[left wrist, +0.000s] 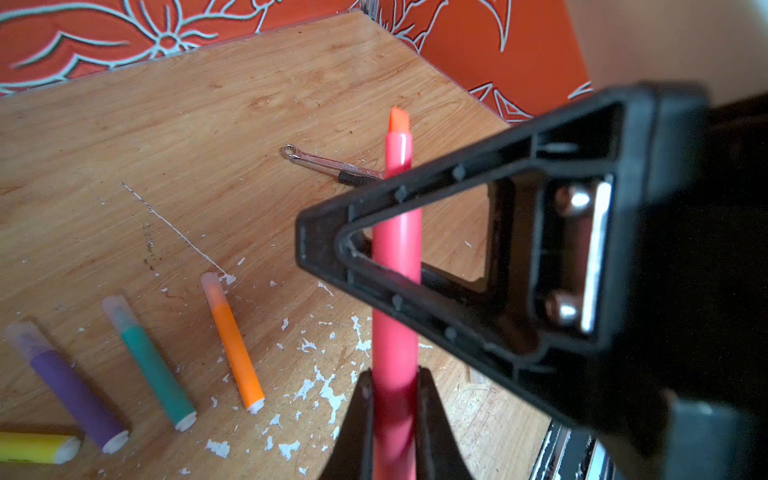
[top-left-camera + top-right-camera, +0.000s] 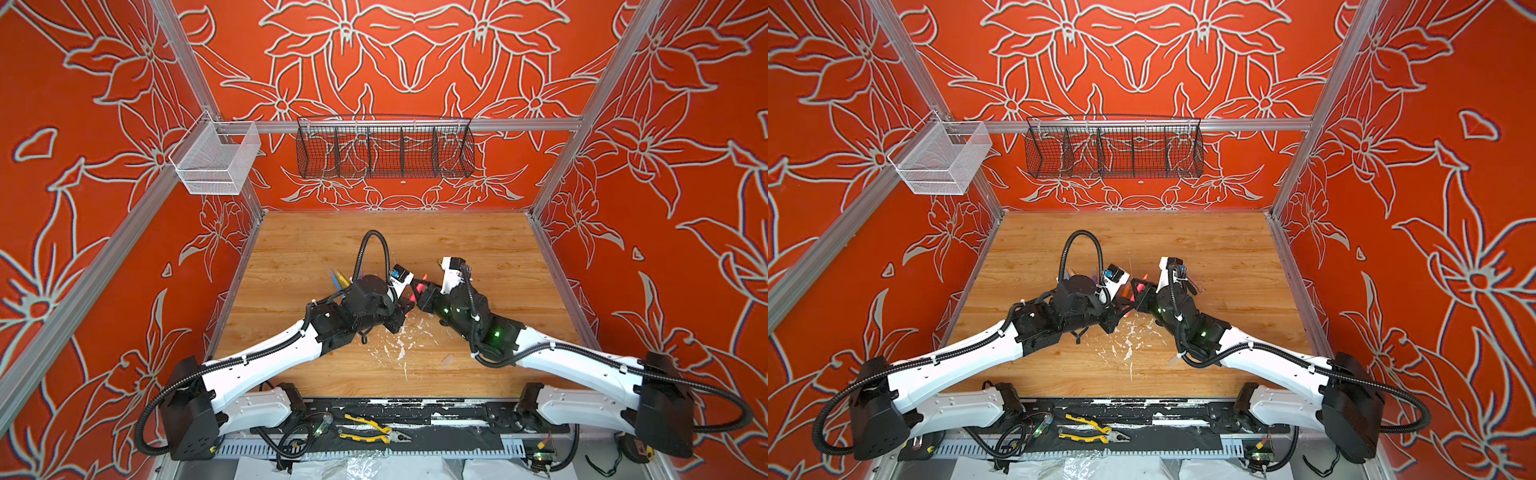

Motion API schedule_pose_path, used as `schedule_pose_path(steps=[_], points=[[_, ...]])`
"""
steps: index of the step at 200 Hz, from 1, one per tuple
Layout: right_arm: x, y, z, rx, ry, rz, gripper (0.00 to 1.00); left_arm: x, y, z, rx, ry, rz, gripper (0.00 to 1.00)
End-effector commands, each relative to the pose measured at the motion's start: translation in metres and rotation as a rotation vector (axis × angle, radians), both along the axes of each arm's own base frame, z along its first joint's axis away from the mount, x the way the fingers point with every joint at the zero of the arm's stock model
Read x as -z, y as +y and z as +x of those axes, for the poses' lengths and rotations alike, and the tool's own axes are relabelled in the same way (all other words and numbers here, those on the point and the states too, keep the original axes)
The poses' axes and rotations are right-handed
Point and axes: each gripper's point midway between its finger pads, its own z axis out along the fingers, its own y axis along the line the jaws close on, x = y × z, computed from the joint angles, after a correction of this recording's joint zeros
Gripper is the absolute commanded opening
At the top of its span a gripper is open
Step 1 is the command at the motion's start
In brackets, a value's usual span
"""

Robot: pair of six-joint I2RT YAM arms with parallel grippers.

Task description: Insert the pens into the pen caps

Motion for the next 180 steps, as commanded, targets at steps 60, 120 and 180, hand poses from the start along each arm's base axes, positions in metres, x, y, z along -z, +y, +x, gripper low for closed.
schedule_pose_path(steps=[60, 120, 180], points=[[-0.016, 0.021, -0.006, -0.059, 0.010, 0.125, 0.00, -0.002, -0.006, 0.000, 0.018, -0.027, -0.017, 0.23], [-0.014, 0.032, -0.009, -0.084, 0.019, 0.161, 0.00, -0.003, -0.001, 0.002, -0.005, -0.046, -0.019, 0.24], [-0.014, 0.037, -0.014, -0.104, 0.016, 0.176, 0.01, -0.003, 0.000, 0.004, -0.021, -0.045, -0.025, 0.00]])
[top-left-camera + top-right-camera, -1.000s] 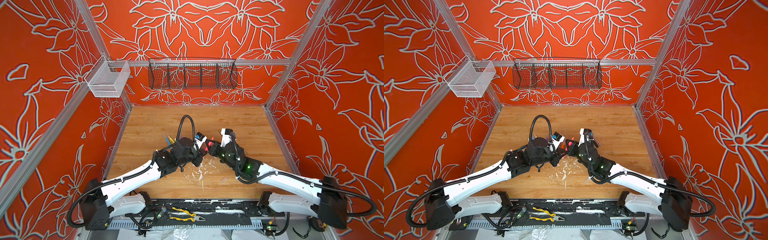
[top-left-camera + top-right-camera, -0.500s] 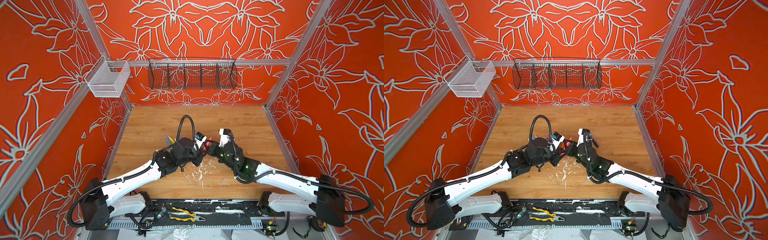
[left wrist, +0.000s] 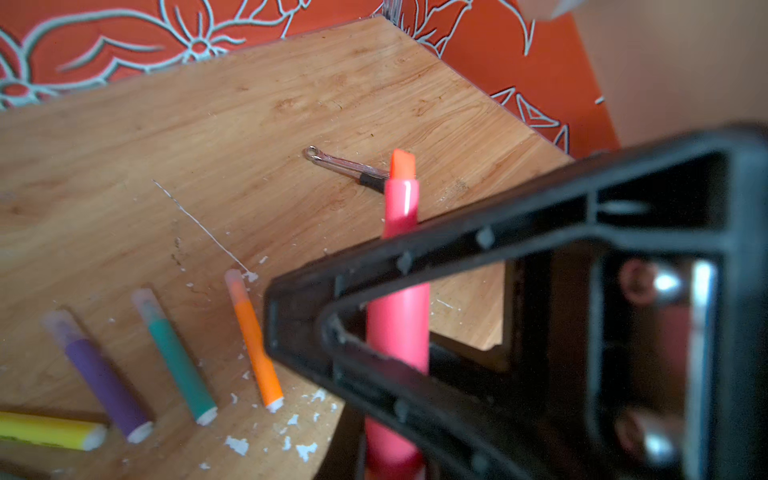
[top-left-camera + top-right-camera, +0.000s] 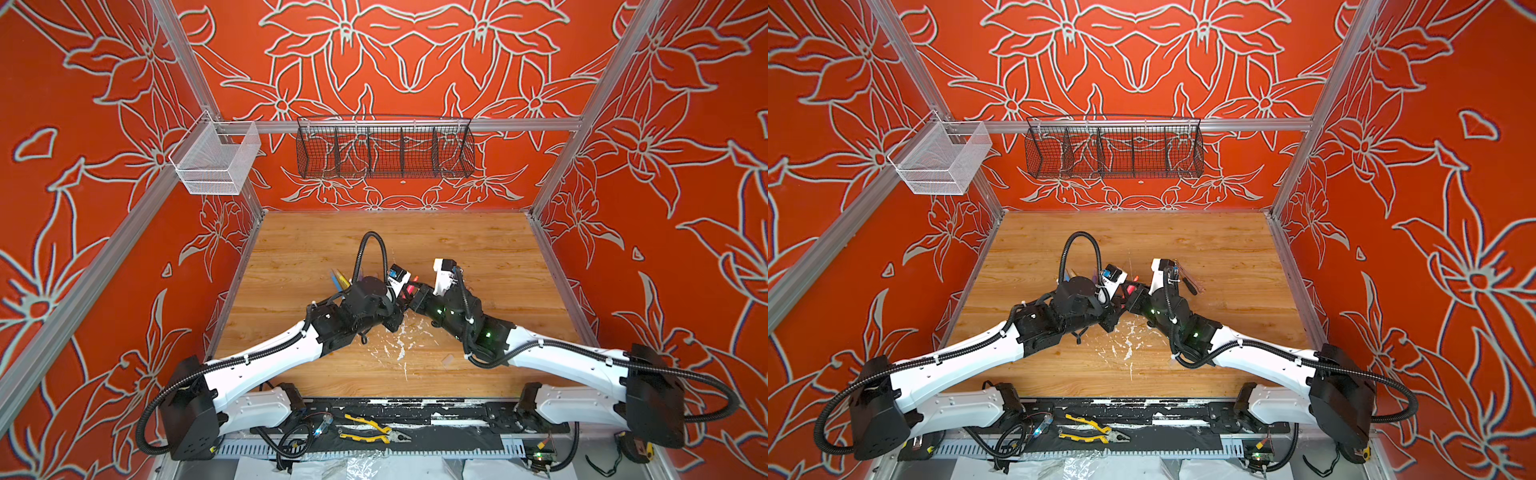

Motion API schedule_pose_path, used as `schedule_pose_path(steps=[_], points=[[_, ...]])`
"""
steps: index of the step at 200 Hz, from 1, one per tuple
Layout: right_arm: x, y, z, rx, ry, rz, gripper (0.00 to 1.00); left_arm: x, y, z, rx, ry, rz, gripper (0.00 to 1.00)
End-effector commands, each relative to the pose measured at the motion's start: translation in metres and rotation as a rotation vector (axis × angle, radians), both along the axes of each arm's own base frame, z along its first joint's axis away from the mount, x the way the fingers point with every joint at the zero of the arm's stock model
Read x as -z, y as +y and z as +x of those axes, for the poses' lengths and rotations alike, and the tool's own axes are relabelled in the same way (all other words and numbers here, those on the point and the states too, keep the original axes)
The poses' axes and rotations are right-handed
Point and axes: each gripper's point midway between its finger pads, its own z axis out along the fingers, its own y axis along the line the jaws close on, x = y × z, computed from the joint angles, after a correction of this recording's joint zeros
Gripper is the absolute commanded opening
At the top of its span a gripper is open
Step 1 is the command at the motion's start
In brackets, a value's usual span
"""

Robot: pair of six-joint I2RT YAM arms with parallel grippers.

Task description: Insert the pens into the pen caps

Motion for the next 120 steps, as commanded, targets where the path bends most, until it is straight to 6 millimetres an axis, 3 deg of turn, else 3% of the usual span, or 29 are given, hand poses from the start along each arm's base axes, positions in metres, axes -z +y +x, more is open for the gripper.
schedule_pose_path(steps=[1, 11, 32, 51, 64, 92, 120], points=[[-0.012, 0.010, -0.007, -0.037, -0.010, 0.069, 0.02, -0.010, -0.007, -0.004, 0.034, -0.026, -0.038, 0.00], [-0.011, 0.007, -0.007, -0.026, -0.013, 0.055, 0.11, -0.009, -0.006, -0.004, 0.033, -0.024, -0.034, 0.00], [-0.005, -0.007, -0.007, 0.016, -0.012, 0.009, 0.45, -0.008, -0.003, -0.002, 0.008, -0.024, -0.031, 0.00], [-0.001, -0.028, -0.010, 0.059, -0.017, -0.049, 0.61, -0.009, 0.001, 0.001, -0.013, -0.021, -0.050, 0.00], [0.004, -0.048, -0.014, 0.101, -0.004, -0.111, 0.65, -0.005, 0.007, 0.007, -0.047, -0.004, -0.049, 0.00], [0.027, -0.086, -0.030, 0.131, 0.056, -0.297, 0.66, 0.006, 0.029, 0.029, -0.173, 0.054, -0.065, 0.00], [0.061, -0.103, -0.048, 0.102, 0.137, -0.453, 0.65, 0.023, 0.055, 0.048, -0.296, 0.118, -0.083, 0.00]])
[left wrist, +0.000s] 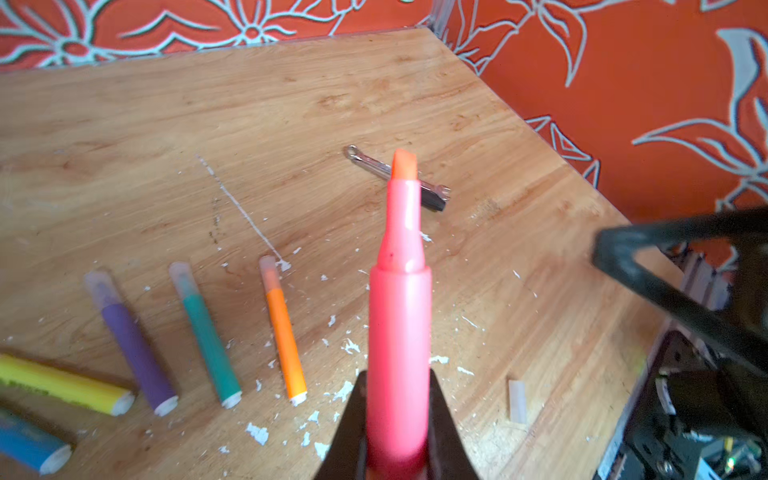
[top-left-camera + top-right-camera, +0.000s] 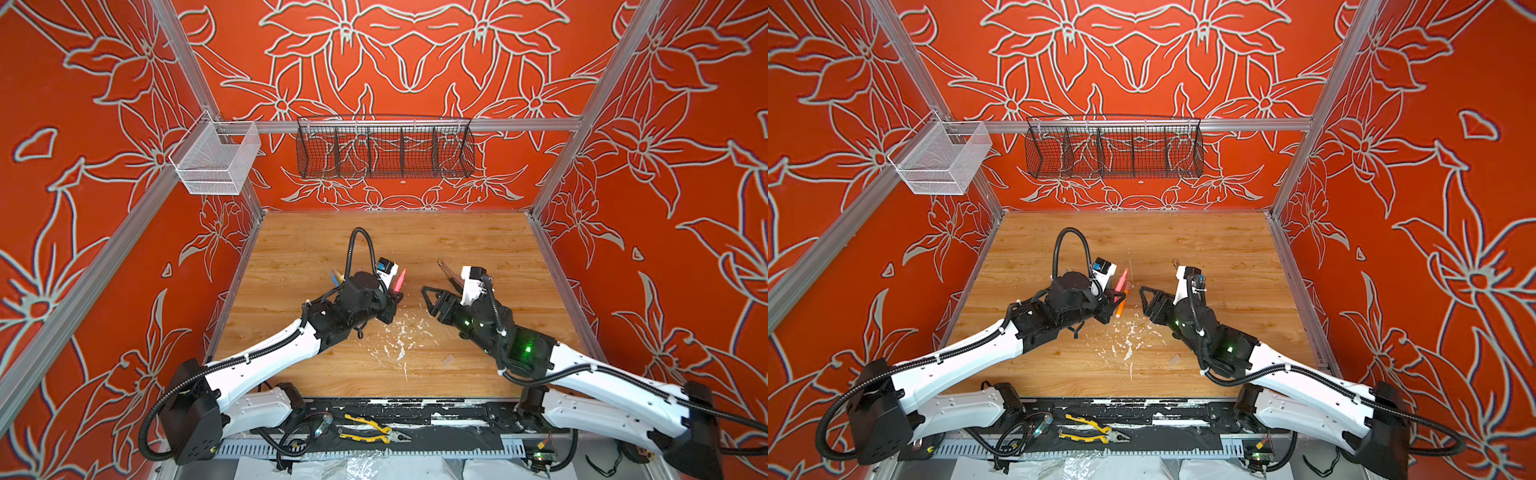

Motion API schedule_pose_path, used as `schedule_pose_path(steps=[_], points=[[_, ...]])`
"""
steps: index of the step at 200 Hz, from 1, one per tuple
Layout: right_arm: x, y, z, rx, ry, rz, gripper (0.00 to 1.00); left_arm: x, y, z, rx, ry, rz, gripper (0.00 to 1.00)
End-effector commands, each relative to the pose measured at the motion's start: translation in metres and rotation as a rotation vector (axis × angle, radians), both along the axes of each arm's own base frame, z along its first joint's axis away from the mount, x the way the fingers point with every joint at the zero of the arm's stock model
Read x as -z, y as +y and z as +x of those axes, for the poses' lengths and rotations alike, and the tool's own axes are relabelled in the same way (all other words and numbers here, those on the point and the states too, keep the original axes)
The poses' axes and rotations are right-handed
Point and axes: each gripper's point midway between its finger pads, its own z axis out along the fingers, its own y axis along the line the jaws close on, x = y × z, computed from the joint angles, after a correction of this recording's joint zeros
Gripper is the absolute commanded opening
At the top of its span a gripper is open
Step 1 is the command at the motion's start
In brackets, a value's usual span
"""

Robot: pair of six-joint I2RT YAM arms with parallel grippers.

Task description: Insert the pens into the pen caps

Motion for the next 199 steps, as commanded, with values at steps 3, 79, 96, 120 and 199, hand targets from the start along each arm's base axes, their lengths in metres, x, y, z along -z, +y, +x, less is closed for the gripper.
schedule_pose_path(steps=[3, 79, 96, 120, 199], points=[[0.062, -0.028, -0.019, 0.006, 0.139, -0.278, 0.65, 0.014, 0.020, 0.016, -0.123, 0.057, -0.028, 0.00], [0.150, -0.059, -0.065, -0.040, 0.360, -0.533, 0.59, 0.011, 0.028, 0.016, -0.148, 0.030, -0.037, 0.00], [0.160, -0.058, -0.072, -0.068, 0.371, -0.501, 0.59, 0.009, 0.030, 0.014, -0.150, 0.020, -0.040, 0.00], [0.172, -0.059, -0.079, -0.087, 0.407, -0.488, 0.59, 0.007, 0.031, 0.013, -0.151, 0.014, -0.044, 0.00], [0.210, -0.040, -0.092, -0.165, 0.531, -0.538, 0.60, 0.005, 0.034, 0.012, -0.153, 0.007, -0.043, 0.00]])
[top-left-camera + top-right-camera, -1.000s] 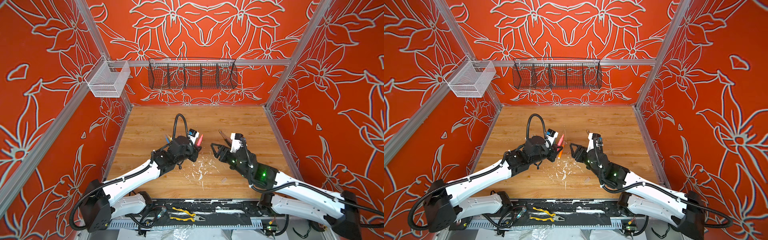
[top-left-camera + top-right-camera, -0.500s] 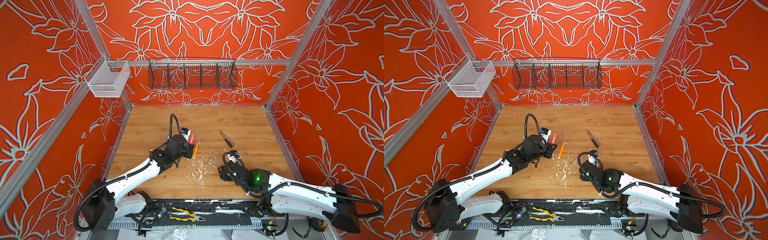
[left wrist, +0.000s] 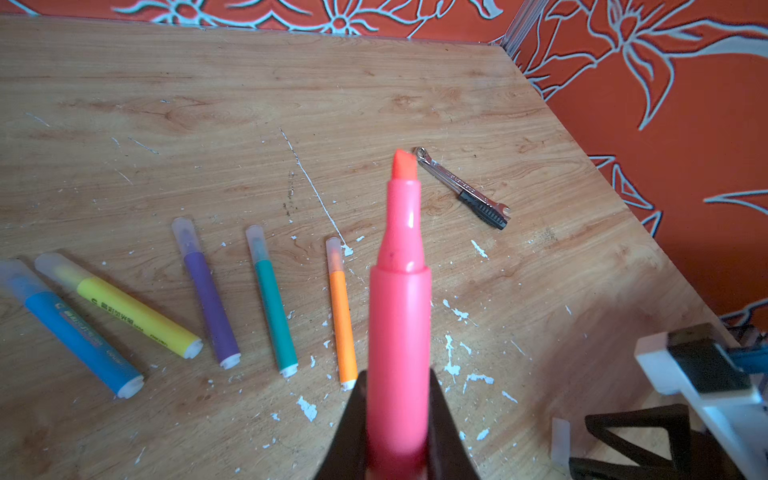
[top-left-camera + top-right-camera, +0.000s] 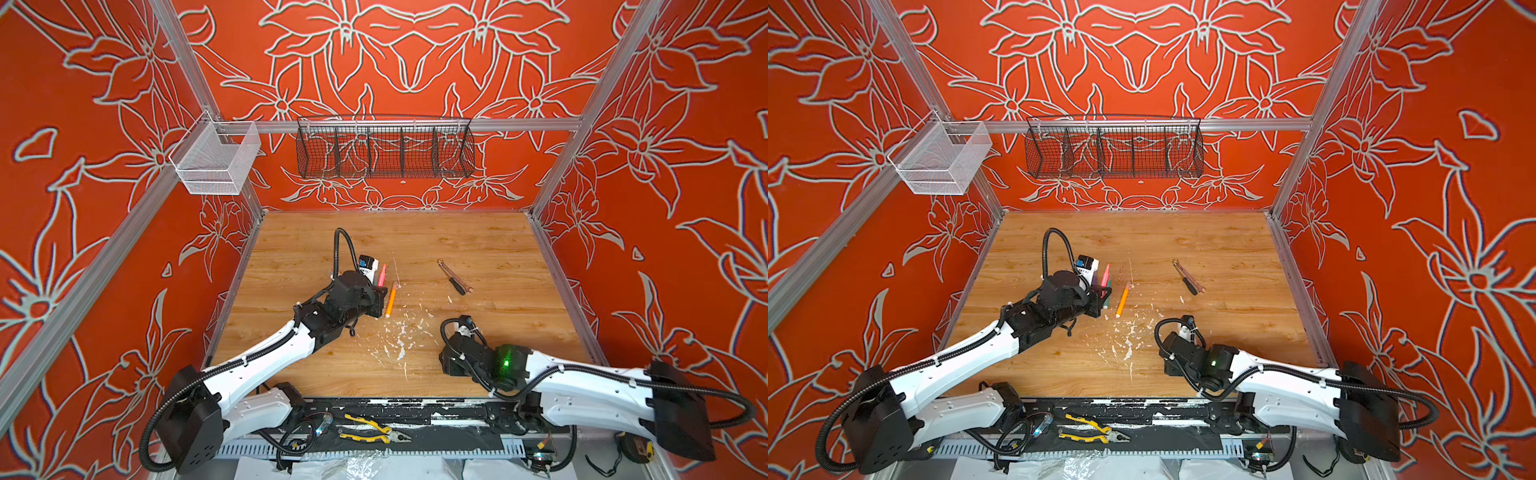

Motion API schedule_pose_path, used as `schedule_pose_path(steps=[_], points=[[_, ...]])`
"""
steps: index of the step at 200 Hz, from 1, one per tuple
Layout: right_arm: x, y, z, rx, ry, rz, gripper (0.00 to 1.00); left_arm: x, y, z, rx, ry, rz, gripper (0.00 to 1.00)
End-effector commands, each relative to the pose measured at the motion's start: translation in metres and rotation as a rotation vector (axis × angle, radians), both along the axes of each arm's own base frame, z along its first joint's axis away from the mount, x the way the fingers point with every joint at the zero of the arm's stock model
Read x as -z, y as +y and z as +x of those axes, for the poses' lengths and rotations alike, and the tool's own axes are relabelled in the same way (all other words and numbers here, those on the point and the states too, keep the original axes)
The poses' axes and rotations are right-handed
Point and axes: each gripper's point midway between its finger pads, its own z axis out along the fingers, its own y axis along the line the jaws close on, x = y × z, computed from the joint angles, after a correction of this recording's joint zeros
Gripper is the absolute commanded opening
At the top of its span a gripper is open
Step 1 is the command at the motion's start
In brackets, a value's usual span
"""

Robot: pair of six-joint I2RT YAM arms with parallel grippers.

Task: Insert the pens into the pen caps
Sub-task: 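Move the right gripper down to a translucent cap on the table, then close the right gripper on the translucent cap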

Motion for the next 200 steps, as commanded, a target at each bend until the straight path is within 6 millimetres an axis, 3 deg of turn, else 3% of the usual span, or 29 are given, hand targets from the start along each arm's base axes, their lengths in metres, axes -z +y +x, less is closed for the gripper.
schedule_pose_path(steps=[1, 62, 161, 200], points=[[0.009, 0.012, -0.006, -0.013, 0.050, 0.025, 0.60, -0.008, 0.002, 0.001, -0.011, -0.028, -0.020, 0.00], [0.015, 0.024, 0.000, -0.027, 0.056, -0.021, 0.60, -0.009, -0.002, 0.001, 0.006, -0.024, -0.026, 0.00], [0.007, 0.004, 0.007, -0.019, 0.015, -0.310, 0.49, -0.009, -0.004, 0.000, 0.016, -0.021, -0.029, 0.00], [0.008, 0.009, 0.006, -0.045, 0.015, -0.398, 0.47, -0.009, -0.003, 0.001, 0.011, -0.023, -0.028, 0.00]])
